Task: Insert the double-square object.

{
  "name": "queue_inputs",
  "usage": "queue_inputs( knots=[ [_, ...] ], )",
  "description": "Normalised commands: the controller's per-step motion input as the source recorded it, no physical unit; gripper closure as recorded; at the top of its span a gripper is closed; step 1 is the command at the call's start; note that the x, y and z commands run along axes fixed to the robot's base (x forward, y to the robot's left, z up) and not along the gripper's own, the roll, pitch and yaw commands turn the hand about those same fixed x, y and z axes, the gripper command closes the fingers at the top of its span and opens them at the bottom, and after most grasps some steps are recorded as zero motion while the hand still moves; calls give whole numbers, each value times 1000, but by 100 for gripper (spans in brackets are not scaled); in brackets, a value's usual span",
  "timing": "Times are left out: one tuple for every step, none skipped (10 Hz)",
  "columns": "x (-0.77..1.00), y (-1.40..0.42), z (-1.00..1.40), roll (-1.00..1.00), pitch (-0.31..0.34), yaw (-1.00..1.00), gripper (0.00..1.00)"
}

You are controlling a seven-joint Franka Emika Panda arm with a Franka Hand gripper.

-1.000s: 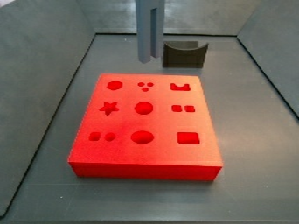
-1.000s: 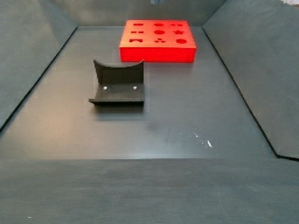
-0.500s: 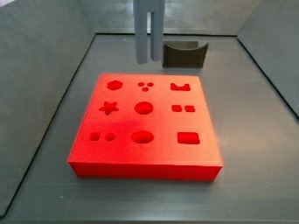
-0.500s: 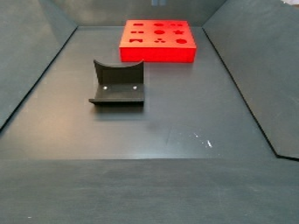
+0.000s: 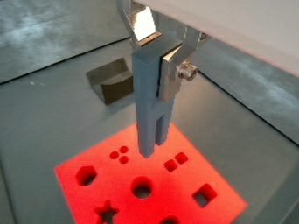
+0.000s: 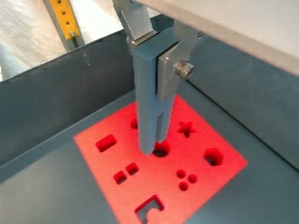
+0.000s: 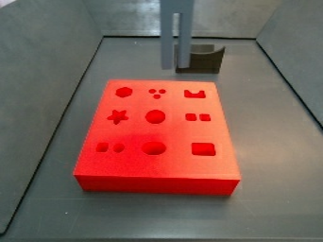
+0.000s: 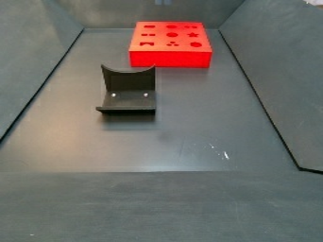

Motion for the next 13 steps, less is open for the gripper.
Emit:
queue_inputs(
  knots=[
    [1000,-114,-89,0,0,-171,100],
    [811,-83,-174,30,0,-357,100],
    [469,-17,-191,34,0,-680,100],
    [243,0,-211,33,-3,-877,100],
    [340,0,-203,34,0,-789,100],
    [620,-146,-220,11,0,-474,100],
    [440,0,-137,41,106,-337,100],
    [9,0,0,0,13,0,100],
    [177,-14,-509,200,86,0,100],
    [214,-89,-634,267,149,0,100],
    [86,-140,-757,140,120,23,100],
    [0,-91,-611,54,124,60,100],
    [0,-31,-420,0,89,51,100]
  ],
)
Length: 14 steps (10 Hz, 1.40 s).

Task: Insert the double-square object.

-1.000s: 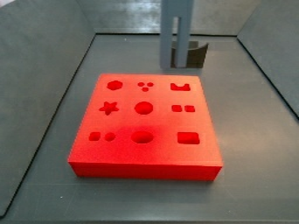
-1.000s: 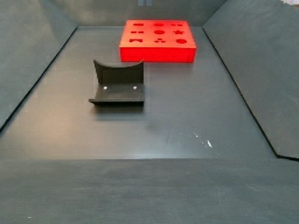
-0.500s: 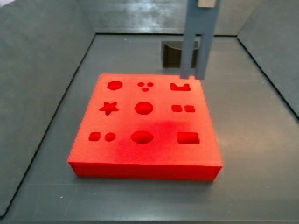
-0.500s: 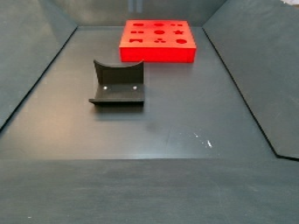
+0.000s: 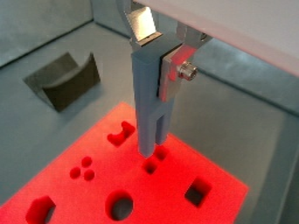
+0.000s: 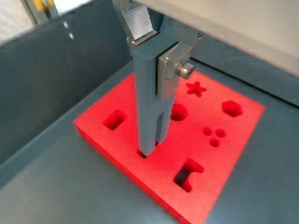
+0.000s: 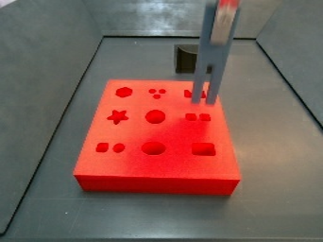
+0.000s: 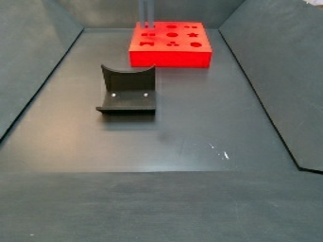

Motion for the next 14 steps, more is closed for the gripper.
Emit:
queue_inputs(
  knots=[
    [-17,-17,-371,0,84,54,100],
    [-60,-94,-349,0,51,117,100],
    [-54,-77,-246,0,0,240,100],
    [0,-63,-197,0,0,266,100],
    [9,-66,-177,1,19,160,100],
    [134,-71,-174,0,44,51,100],
    [189,-63,-177,0,60,31,100],
    [177,-29,-180,0,57,23,100],
    [194,0,-243,0,59,34,100],
    [177,0,-257,0,59,43,100],
    [60,0,-306,0,34,69,100],
    [0,0,-423,54,0,97,100],
    [-69,-103,-466,64,0,3,100],
    [-11,-91,-540,121,0,0,100]
  ],
)
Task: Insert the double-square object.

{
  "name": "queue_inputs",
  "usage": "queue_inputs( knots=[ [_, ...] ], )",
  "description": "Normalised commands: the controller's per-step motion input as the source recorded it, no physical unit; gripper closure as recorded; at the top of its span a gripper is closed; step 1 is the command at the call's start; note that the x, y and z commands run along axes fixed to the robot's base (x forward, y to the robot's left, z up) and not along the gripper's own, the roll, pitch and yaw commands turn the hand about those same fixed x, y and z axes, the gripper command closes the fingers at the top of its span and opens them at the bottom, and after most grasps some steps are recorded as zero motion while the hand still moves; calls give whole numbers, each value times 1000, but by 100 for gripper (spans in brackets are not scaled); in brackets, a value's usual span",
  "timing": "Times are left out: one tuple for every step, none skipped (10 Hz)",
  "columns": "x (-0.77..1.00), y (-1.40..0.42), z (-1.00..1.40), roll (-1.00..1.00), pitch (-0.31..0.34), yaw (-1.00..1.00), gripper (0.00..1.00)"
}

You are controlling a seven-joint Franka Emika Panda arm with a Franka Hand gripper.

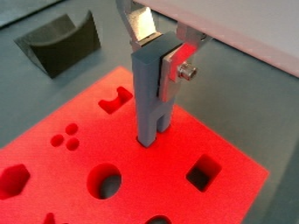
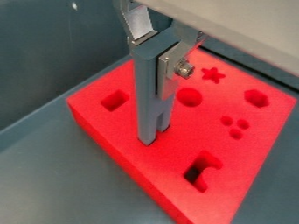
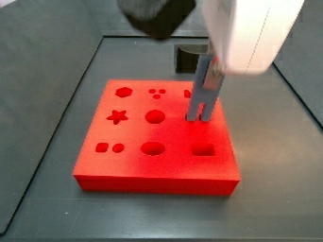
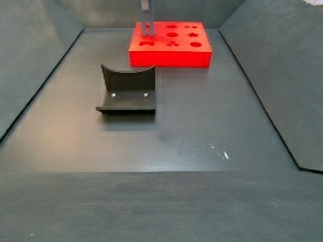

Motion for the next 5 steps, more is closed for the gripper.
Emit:
queue_inputs(
  knots=[
    [0,-37,-526,143,0,0,100],
    [-11,0,-551,157,0,37,100],
    [9,0,-466,41,0,103,100],
    [-11,0,-31,0,-61,0,100],
    [0,0,0,0,0,0,100]
  ],
)
